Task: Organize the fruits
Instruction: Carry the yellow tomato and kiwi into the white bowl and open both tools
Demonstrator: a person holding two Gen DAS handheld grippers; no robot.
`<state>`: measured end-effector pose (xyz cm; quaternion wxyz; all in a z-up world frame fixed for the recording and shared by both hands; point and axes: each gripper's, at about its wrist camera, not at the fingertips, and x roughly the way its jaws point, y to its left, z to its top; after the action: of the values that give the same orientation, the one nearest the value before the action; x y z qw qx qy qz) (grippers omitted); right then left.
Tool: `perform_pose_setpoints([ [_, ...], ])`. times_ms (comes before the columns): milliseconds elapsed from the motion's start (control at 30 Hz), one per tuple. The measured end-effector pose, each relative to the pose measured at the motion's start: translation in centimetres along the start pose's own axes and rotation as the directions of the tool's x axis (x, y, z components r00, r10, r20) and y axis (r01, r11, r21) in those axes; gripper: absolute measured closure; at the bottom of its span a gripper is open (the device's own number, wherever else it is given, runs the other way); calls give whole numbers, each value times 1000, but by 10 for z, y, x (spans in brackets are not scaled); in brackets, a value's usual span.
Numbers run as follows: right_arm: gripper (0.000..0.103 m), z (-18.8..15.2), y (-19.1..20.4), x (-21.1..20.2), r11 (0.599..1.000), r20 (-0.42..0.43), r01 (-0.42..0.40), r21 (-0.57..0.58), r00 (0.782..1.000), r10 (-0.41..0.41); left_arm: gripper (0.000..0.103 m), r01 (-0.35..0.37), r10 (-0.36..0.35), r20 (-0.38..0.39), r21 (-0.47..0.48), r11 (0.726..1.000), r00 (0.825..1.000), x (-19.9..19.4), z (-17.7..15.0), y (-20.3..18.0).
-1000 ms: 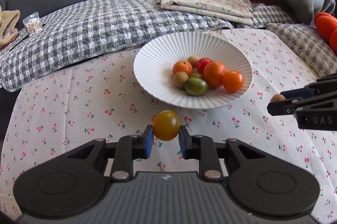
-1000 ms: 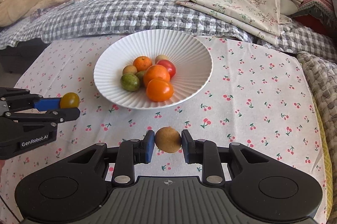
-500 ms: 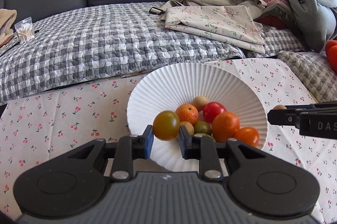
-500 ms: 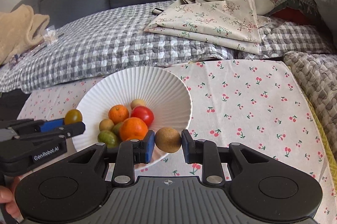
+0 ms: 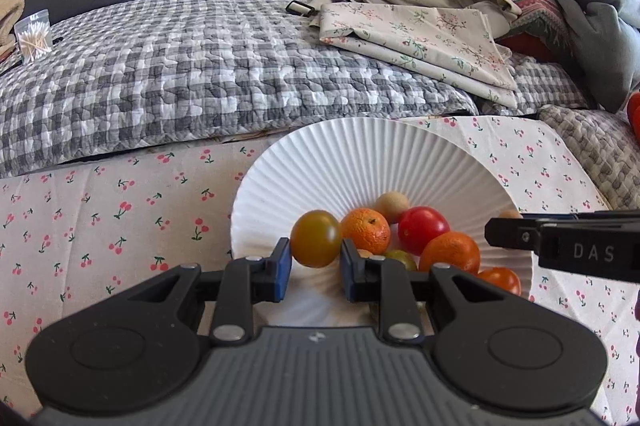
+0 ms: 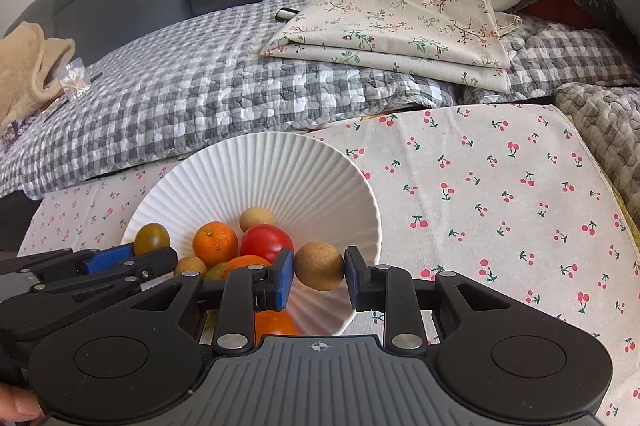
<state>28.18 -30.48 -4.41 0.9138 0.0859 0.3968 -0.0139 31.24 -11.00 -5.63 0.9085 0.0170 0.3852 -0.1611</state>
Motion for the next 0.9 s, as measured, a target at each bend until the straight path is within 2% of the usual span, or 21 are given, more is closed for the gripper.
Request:
perform_pose_setpoints([
  [267, 75, -1, 2, 3, 1000, -6, -6, 2, 1000, 6, 77, 6, -6, 5, 8, 1000, 1000, 1, -1, 2],
  [333, 75, 0, 1, -2, 1000, 2, -7, 5, 1000, 7, 72, 10, -10, 5, -1, 1000, 1000, 0, -1, 3],
  [400, 75, 1, 1, -7, 1000, 12, -15, 13, 1000, 14, 61, 15, -15, 11, -18, 1000, 1000, -3, -1, 4],
  [600, 75, 0, 1, -19, 1000, 25, -16, -9, 1000, 16, 46, -3, 4, 39, -30, 1000, 999, -17, 3, 6],
  [900, 74, -5, -3, -39, 1000, 46, 3, -26, 999, -2, 34, -66, 67, 51, -22, 998, 996, -49, 3, 7],
])
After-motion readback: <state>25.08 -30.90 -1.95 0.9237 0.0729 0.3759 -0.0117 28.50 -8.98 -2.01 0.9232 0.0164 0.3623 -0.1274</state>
